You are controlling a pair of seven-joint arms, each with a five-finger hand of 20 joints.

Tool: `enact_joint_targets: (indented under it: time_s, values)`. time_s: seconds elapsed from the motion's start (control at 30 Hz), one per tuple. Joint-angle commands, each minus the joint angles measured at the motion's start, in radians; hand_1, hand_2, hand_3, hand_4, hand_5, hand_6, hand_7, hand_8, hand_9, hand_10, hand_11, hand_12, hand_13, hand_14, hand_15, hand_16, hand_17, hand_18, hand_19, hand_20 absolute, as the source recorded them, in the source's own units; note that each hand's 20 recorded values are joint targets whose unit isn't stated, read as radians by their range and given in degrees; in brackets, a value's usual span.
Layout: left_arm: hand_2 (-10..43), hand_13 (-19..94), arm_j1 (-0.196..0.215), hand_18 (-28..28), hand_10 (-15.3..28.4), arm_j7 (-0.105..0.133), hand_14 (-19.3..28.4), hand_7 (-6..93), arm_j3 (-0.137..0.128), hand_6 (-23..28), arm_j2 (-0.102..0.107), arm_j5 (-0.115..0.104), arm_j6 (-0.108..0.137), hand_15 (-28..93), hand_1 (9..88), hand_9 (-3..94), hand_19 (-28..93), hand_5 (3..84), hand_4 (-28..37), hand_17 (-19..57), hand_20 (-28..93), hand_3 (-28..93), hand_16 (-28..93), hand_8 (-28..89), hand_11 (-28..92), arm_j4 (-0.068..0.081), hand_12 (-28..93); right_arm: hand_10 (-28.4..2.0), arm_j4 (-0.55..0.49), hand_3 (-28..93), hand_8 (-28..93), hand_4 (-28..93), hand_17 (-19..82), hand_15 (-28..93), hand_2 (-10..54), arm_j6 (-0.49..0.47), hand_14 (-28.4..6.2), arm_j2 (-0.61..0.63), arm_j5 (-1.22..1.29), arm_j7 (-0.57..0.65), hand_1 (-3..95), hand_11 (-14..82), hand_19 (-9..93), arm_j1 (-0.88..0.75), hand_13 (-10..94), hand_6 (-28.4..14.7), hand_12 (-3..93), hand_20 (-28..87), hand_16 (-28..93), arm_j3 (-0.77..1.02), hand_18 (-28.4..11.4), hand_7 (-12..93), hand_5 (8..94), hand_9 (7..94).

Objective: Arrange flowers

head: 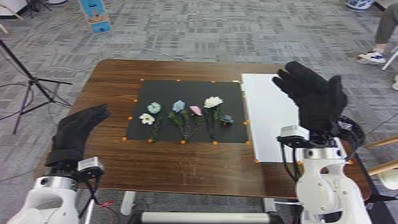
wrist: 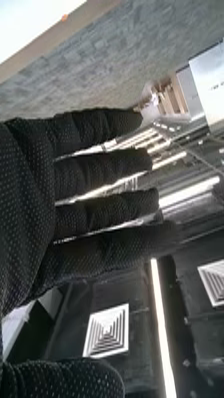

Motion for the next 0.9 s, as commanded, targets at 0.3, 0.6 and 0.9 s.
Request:
enact_joint_targets:
  time_s: [0.3,0.6,0.9]
  values:
    - [2.7,37,0.008,8.2,13.6,0.006,13.9,14.6,-0.001,3.0,-0.005,0.012,0.004,11,25.2,50.5,5,53.5,-26.2,6.4,16,72,-1,-8,18,-0.007,11,-14.8,-0.011,71,-8,-16,20,11,7.5,-0.014,-16.9,0.007,0.011,-0.009,6.4,6.0,13,-0.025,39,-1.7,14.4,31,22,-0.019,-18.3,10,51.6,48.0]
    - [2.8,38,-0.056,8.2,13.6,0.009,14.0,15.3,-0.009,2.8,0.036,0.009,0.022,11,25.6,51.1,6,54.0,-26.1,6.9,16,72,-1,-8,19,-0.002,11,-14.8,-0.036,72,-8,-16,22,11,6.7,0.005,-15.2,-0.006,0.004,-0.015,8.1,6.0,8,-0.073,38,-2.2,14.2,30,20,0.008,-14.3,10,49.7,47.5]
    - [2.9,39,-0.135,8.9,13.6,0.027,14.0,16.1,-0.057,2.5,0.086,0.015,0.004,12,25.8,51.6,8,54.3,-25.9,8.1,17,72,-1,-8,19,-0.011,12,-14.8,-0.044,71,-8,-16,29,13,6.9,0.024,-16.4,0.013,0.001,0.003,8.1,6.0,11,-0.08,43,-2.1,14.5,35,19,0.022,-16.8,10,40.4,47.5]
